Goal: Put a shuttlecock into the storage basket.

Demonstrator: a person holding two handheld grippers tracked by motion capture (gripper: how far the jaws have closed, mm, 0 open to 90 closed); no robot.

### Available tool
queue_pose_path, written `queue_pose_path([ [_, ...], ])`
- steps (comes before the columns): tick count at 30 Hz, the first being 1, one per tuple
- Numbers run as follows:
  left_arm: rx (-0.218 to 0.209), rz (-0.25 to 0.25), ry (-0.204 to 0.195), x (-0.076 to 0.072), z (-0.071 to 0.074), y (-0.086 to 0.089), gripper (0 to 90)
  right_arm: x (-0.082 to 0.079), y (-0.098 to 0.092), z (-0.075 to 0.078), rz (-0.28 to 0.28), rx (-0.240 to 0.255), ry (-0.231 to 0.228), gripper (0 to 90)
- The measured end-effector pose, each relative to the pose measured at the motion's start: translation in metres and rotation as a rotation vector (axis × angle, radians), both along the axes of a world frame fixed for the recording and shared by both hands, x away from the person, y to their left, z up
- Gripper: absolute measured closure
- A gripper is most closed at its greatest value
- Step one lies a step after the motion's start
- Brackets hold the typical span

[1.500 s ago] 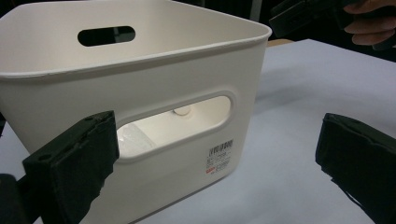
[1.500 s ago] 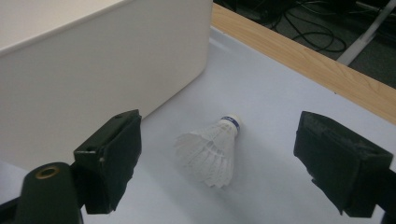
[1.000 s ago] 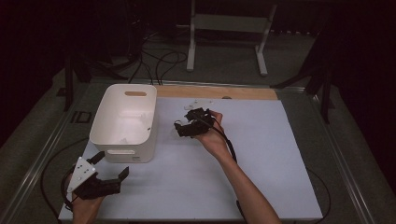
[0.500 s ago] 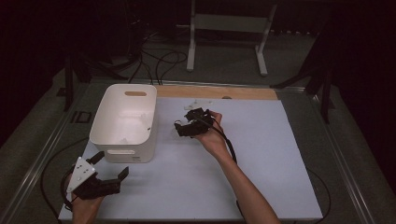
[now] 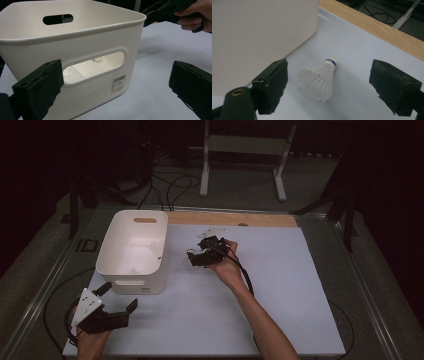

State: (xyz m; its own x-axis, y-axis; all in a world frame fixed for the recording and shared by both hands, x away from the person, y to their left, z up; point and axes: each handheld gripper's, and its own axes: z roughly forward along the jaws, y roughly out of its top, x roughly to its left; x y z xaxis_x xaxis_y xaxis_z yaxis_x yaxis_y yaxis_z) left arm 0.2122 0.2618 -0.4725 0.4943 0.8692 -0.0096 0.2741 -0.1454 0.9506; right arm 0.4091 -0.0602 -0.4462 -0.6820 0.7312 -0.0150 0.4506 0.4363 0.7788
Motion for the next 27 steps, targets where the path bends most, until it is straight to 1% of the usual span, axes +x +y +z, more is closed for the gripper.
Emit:
queue_pose_path([
  [27,0.000,-0.003,0.002,0.000,0.000,0.000,0.0,0.005,0.001,-0.013,-0.006,-0.025,0.029,15.7],
])
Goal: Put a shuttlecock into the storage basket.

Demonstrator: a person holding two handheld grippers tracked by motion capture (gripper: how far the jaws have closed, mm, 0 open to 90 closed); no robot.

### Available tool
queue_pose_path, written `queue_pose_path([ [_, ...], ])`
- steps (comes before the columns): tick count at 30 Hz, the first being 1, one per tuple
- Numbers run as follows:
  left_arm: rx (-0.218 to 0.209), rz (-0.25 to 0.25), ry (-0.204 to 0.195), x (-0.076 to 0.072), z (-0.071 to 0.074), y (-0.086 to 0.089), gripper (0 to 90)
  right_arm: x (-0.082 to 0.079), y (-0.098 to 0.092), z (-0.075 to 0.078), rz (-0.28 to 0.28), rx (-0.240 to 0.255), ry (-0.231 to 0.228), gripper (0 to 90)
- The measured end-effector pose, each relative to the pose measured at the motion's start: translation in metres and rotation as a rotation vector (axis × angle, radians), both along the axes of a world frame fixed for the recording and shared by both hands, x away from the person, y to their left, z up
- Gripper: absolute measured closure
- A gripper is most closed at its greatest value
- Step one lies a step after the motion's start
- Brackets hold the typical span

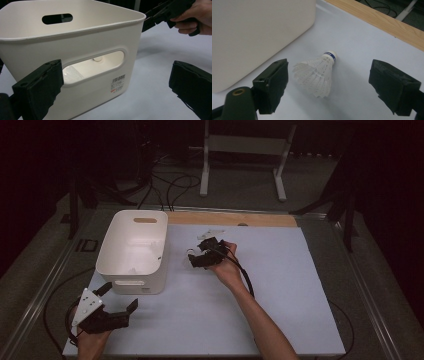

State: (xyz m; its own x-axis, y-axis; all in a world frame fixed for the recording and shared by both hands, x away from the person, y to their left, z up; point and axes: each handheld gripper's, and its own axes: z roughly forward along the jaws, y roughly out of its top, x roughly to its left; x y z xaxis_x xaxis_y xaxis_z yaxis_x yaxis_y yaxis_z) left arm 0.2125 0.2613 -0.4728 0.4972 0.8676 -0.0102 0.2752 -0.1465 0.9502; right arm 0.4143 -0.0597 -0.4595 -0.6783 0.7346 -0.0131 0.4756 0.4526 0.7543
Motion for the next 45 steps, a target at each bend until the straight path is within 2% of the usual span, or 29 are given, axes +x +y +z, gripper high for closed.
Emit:
queue_pose_path([
  [45,-0.002,0.005,0.000,0.000,0.000,0.000,0.0,0.007,0.005,-0.019,-0.005,-0.036,0.028,16.8],
])
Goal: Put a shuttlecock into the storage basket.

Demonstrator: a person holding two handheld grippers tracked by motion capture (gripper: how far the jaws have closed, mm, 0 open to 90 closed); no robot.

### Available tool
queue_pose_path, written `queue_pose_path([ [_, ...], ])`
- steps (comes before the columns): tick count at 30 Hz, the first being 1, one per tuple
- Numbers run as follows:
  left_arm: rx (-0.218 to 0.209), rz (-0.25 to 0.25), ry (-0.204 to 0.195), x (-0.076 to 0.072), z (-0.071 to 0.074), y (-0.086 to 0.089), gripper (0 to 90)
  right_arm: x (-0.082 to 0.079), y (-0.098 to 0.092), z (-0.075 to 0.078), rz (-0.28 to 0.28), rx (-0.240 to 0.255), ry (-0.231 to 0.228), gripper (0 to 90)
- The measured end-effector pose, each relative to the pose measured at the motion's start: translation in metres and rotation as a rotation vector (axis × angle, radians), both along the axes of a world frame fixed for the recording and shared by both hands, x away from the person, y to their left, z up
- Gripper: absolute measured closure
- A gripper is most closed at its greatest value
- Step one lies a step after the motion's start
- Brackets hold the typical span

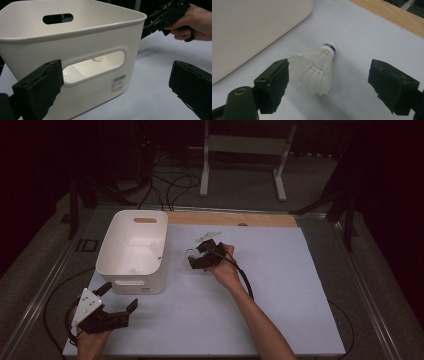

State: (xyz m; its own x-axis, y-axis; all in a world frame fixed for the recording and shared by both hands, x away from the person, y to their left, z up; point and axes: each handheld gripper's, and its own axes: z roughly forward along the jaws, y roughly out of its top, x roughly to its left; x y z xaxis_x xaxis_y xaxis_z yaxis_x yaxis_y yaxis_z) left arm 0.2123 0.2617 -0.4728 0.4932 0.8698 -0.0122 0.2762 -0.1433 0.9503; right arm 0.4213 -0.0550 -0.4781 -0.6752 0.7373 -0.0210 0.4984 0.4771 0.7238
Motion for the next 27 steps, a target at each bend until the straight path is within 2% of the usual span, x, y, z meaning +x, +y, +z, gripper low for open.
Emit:
queue_pose_path([
  [15,0.000,0.000,-0.001,-0.0001,0.0001,0.0004,0.0,0.0025,0.0024,-0.0057,0.003,-0.023,0.003,17.7],
  [16,0.000,0.000,-0.001,-0.0001,0.0001,0.0004,0.0,0.0026,0.0023,-0.0061,0.002,-0.024,0.002,21.3],
  [22,0.000,0.001,-0.001,-0.0001,0.0001,0.0003,0.0,0.0038,0.0023,-0.0074,-0.001,-0.034,0.002,23.4],
  [27,0.000,0.000,-0.002,-0.0001,0.0001,0.0002,0.0,0.0039,0.0038,-0.0094,0.004,-0.074,-0.015,32.7],
])
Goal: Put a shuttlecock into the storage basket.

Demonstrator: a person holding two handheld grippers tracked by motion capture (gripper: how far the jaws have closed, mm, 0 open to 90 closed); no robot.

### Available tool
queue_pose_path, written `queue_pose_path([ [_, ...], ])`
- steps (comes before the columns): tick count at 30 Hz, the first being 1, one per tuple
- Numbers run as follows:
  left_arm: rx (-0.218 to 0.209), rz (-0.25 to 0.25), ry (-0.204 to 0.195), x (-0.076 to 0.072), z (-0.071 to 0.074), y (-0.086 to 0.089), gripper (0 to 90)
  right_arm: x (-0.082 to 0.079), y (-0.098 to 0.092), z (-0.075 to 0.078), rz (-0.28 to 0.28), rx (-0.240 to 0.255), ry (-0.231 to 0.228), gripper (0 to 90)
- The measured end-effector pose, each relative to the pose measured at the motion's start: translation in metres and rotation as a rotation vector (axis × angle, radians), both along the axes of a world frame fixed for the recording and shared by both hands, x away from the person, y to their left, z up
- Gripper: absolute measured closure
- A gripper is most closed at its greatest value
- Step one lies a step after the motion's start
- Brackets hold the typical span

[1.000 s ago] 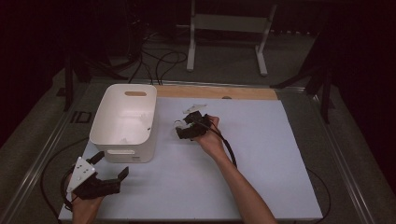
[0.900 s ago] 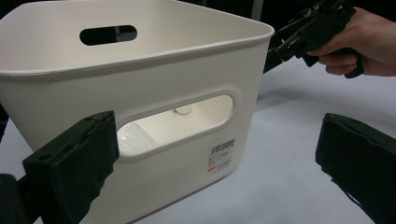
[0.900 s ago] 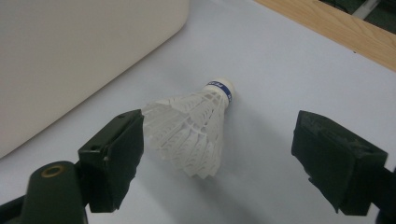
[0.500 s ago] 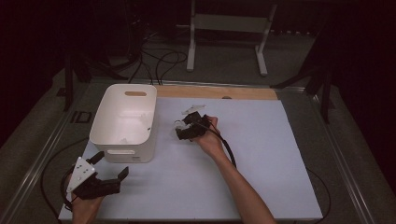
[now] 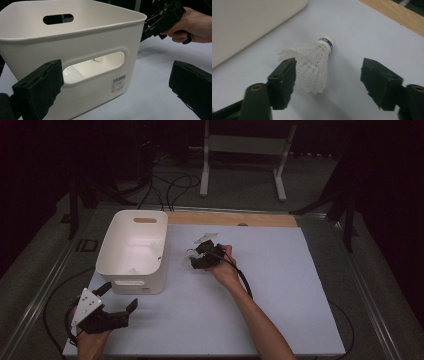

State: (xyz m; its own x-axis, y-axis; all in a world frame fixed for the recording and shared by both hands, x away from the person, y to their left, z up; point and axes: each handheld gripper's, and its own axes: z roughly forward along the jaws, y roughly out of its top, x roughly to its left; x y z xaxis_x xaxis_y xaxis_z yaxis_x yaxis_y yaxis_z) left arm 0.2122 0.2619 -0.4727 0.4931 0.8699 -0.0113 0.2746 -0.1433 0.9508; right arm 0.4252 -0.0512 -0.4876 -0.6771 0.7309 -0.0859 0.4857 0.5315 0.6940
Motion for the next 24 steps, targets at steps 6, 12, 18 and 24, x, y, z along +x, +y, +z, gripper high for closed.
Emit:
queue_pose_path([
  [6,0.000,0.000,-0.002,-0.0001,0.0002,0.0005,0.0,0.0000,0.0026,-0.0044,0.023,-0.032,-0.001,49.9],
  [12,-0.003,0.003,-0.003,-0.0004,0.0004,0.0009,0.0,-0.0003,0.0058,-0.0066,0.034,-0.054,-0.011,59.8],
  [18,-0.005,0.004,-0.003,-0.0007,0.0006,0.0010,0.0,0.0016,0.0061,-0.0089,0.016,-0.061,-0.016,68.8],
  [24,-0.005,0.004,-0.004,-0.0007,0.0007,0.0010,0.0,0.0015,0.0069,-0.0101,0.011,-0.056,-0.024,80.2],
])
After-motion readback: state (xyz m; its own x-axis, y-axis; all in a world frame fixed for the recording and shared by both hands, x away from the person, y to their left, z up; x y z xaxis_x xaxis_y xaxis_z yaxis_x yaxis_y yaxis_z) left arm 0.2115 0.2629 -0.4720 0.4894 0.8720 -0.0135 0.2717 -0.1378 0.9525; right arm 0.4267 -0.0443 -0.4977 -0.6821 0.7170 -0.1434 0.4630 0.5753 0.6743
